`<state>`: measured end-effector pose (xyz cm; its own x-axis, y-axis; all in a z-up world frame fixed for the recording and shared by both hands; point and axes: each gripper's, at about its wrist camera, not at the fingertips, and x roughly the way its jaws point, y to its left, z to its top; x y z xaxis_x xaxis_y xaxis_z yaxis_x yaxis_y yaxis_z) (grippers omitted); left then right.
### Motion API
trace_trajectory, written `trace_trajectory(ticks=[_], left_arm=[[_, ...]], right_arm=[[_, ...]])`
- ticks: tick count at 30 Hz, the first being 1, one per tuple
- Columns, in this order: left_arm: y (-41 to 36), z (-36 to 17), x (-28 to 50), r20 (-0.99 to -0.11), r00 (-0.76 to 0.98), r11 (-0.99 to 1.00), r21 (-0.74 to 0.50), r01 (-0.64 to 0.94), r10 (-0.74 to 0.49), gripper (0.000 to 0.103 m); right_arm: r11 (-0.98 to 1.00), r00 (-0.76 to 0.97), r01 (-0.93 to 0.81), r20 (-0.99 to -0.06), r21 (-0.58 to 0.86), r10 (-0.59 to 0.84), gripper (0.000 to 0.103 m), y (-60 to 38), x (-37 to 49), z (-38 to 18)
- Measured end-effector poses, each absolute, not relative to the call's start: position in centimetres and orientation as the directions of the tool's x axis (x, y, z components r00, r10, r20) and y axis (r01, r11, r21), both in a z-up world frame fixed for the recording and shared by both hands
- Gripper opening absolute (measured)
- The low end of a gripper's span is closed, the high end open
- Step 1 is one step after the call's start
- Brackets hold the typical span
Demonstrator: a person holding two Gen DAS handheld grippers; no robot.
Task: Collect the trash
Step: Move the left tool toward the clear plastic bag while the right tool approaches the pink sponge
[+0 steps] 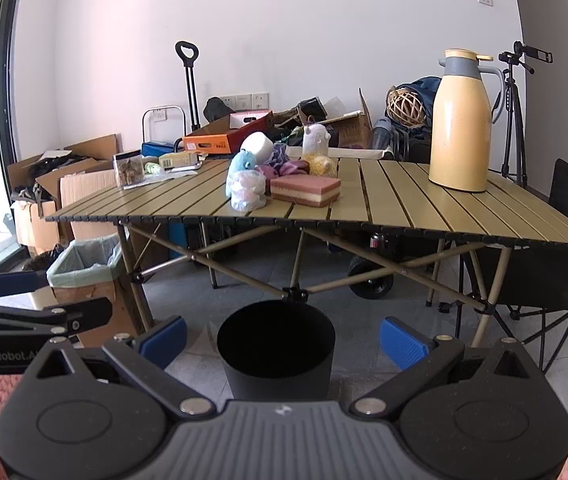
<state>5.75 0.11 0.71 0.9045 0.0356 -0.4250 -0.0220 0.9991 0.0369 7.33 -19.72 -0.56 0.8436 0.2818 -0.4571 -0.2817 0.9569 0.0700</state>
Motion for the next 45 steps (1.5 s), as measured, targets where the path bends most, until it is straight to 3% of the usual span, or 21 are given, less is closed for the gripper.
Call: trace_trajectory(ticks=[15, 30, 45], left_arm=[[1.1, 1.9, 12.3, -0.391, 0.918, 0.998, 0.041, -0.050, 0.062, 0.103], [1.2, 2.6, 20.4, -0.352, 0.934, 0.998, 0.034, -0.055, 0.063, 0.103], [1.4, 1.5, 31.2, -0.384, 0.921, 0.996, -0.027, -0.080, 0.063, 0.103]], right_arm=[[0.957, 0.863, -0.270, -0.416, 0.102, 0.288, 0.103, -19.6, 14.6, -0.6], [0.963, 0.909, -0.263, -0.317, 0.067, 0.270, 0.103, -19.3, 22.4, 0.6], [0.967, 0.938, -0.239, -0.239, 0.084, 0.253, 0.103, -20.1, 30.1, 1.5]])
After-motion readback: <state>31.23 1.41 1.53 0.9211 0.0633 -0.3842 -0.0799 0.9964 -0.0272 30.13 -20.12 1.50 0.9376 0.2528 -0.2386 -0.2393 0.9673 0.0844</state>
